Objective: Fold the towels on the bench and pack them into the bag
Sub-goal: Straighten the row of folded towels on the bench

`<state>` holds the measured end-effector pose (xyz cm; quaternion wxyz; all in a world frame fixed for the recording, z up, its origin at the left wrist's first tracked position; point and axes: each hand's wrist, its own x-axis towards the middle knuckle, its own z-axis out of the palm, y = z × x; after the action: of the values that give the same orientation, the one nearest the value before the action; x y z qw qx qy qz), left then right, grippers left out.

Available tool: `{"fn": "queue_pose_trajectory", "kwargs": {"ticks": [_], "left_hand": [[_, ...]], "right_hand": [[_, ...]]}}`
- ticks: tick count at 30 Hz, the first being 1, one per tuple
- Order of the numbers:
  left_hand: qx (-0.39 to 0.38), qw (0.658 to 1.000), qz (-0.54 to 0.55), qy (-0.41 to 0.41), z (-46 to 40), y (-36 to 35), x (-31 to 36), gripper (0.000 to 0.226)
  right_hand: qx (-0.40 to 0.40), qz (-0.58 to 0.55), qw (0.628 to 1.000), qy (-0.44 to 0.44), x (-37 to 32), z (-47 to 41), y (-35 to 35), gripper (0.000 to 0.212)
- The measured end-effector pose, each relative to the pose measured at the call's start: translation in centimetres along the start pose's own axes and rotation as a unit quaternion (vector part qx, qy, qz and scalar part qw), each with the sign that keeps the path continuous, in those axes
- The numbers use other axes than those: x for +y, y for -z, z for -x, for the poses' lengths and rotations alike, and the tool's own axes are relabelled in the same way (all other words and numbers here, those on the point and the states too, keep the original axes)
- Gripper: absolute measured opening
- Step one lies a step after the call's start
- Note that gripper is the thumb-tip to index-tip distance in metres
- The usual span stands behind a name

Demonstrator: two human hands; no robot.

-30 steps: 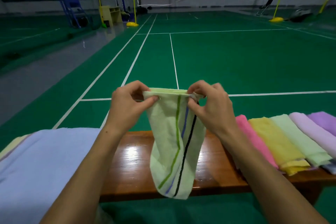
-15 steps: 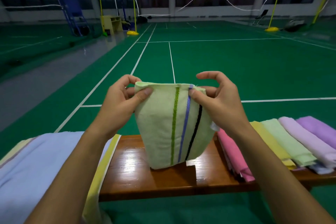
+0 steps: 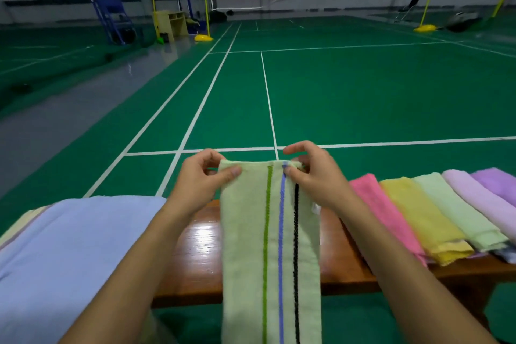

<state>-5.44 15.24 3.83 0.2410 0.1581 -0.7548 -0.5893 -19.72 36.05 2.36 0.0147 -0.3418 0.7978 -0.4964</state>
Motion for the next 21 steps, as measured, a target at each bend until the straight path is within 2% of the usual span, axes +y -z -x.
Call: {"fn": "queue_pose_trajectory", "kwargs": {"ticks": [2,5,11,14,15,18,19,21], "left_hand": [[0.016,0.998,0.039,0.056,-1.0,-0.7,-2.7,0.022],[0.01,0.974,0.18,0.138,-2.2,-1.8,-6.2,0.02],[0.045,0.978,0.152,0.138,-5.1,-3.2,-11.4,0.022],[0.049,0.977,0.149,0.147,-5.7,-4.1,-13.0,0.022],[0.055,0.976,0.145,0.151,-5.9,-4.2,-13.4,0.03],[0.057,0.983,0.096,0.144,-6.3,-3.7,-14.2,0.076],[0.054,0.985,0.083,0.14,-6.4,-3.4,-14.2,0.084],[0.034,0.99,0.057,0.125,-6.1,-2.8,-14.3,0.08]], "right_hand": [[-0.01,0.064,0.998,-0.019,2.5,-1.0,-2.0,0.027],[0.006,0.099,0.994,-0.037,5.0,-1.9,-4.3,0.024],[0.018,0.252,0.966,-0.049,7.8,-2.8,-6.6,0.022],[-0.01,0.245,0.968,-0.062,9.5,-3.5,-7.8,0.021],[-0.014,0.226,0.972,-0.066,9.9,-3.8,-8.1,0.024],[-0.032,0.228,0.971,-0.07,9.8,-4.1,-8.6,0.044],[-0.04,0.244,0.967,-0.069,9.9,-4.0,-8.6,0.046],[-0.061,0.245,0.965,-0.074,10.1,-3.6,-8.5,0.043]]}}
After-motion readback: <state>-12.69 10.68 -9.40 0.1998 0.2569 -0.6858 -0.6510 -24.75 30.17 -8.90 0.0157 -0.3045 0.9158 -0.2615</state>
